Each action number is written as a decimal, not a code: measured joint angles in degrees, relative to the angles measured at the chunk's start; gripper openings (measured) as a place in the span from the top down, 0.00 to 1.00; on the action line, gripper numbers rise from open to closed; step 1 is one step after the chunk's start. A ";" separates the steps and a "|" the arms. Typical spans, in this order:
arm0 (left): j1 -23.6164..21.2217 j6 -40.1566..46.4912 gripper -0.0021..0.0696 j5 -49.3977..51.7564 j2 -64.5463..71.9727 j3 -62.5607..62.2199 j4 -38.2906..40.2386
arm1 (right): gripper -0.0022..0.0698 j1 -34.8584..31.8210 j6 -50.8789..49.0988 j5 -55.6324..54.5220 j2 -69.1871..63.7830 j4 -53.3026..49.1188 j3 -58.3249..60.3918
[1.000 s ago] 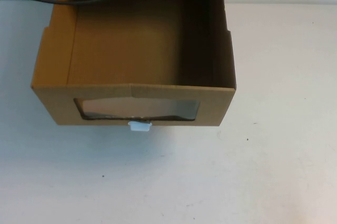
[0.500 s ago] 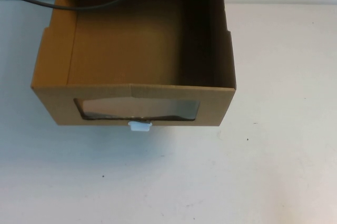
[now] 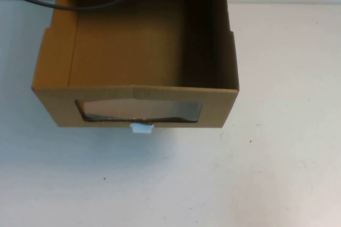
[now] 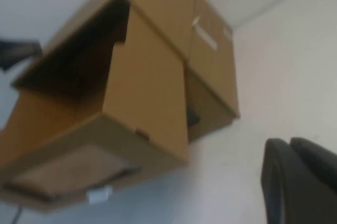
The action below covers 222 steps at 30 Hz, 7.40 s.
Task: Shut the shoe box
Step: Close the shoe box with your right arm
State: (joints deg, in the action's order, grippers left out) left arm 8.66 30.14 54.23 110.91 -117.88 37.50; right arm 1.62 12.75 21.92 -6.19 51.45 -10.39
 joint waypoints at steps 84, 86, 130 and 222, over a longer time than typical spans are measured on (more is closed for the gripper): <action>0.00 0.00 0.97 0.37 0.00 0.00 -0.18 | 0.99 43.71 -14.63 13.91 -84.98 -40.28 -71.42; 0.00 0.00 0.97 0.48 0.00 0.00 -0.18 | 0.99 43.24 -14.63 13.33 -85.55 -40.07 -71.42; 0.00 -0.11 0.97 0.52 0.00 -0.04 -1.01 | 0.99 32.17 5.67 13.91 -96.85 -15.64 -87.42; 0.00 -0.11 0.97 2.48 -1.52 -0.13 -2.30 | 0.99 27.63 13.33 13.69 -111.07 -1.32 -102.81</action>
State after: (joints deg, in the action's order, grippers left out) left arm 8.66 30.03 56.71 109.39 -118.00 35.20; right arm 29.26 26.08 35.61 -117.26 50.13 -113.20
